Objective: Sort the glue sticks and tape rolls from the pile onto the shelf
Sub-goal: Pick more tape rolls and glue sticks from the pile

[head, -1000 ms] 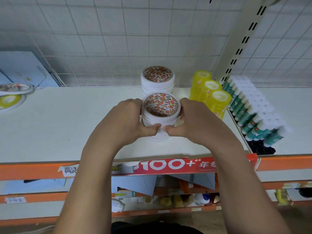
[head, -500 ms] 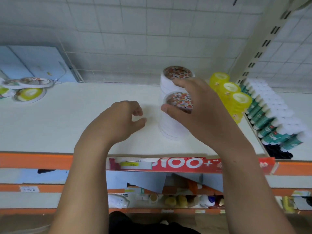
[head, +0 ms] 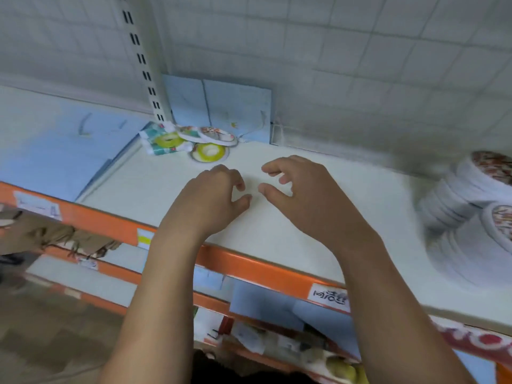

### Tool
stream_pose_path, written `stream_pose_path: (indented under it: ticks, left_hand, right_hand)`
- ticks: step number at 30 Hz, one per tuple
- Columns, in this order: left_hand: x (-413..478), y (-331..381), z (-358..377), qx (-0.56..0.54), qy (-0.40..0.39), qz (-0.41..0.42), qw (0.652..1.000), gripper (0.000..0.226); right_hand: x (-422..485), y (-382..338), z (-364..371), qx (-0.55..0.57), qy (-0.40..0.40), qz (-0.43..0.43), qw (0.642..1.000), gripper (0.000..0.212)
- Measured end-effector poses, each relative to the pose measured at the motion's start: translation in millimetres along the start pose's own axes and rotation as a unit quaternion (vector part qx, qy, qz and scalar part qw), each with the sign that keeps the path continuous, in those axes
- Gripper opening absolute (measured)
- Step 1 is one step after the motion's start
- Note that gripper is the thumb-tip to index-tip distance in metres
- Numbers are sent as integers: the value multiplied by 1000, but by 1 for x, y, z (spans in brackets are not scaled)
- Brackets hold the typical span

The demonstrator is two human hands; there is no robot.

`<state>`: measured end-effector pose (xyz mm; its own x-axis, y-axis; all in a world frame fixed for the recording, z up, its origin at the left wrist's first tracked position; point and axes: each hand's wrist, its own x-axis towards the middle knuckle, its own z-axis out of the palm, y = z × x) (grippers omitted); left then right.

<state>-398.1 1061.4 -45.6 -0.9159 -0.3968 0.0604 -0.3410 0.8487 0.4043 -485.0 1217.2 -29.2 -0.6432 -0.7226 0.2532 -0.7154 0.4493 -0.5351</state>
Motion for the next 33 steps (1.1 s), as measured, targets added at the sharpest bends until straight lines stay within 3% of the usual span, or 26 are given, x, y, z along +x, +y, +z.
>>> stream_pose_path:
  ticks: [9, 14, 20, 24, 28, 33]
  left_hand:
    - [38, -123, -43, -7, 8, 4, 1000, 26]
    - [67, -143, -47, -33, 26, 41, 998, 26]
    - [108, -146, -47, -30, 29, 90, 995, 28]
    - [143, -151, -47, -6, 9, 96, 995, 43]
    - [167, -163, -48, 9, -67, 75, 995, 75]
    - [185, -165, -49, 23, -144, 66, 987, 91]
  right_hand:
    - [85, -68, 87, -15, -24, 38, 999, 28]
    - [116, -68, 97, -43, -7, 80, 996, 26]
    - [164, -50, 103, -77, -12, 154, 985, 39]
    - [190, -41, 108, -60, -56, 185, 979, 58]
    - [199, -30, 114, -44, -83, 213, 973, 61]
    - [201, -23, 112, -11, -64, 212, 975, 61]
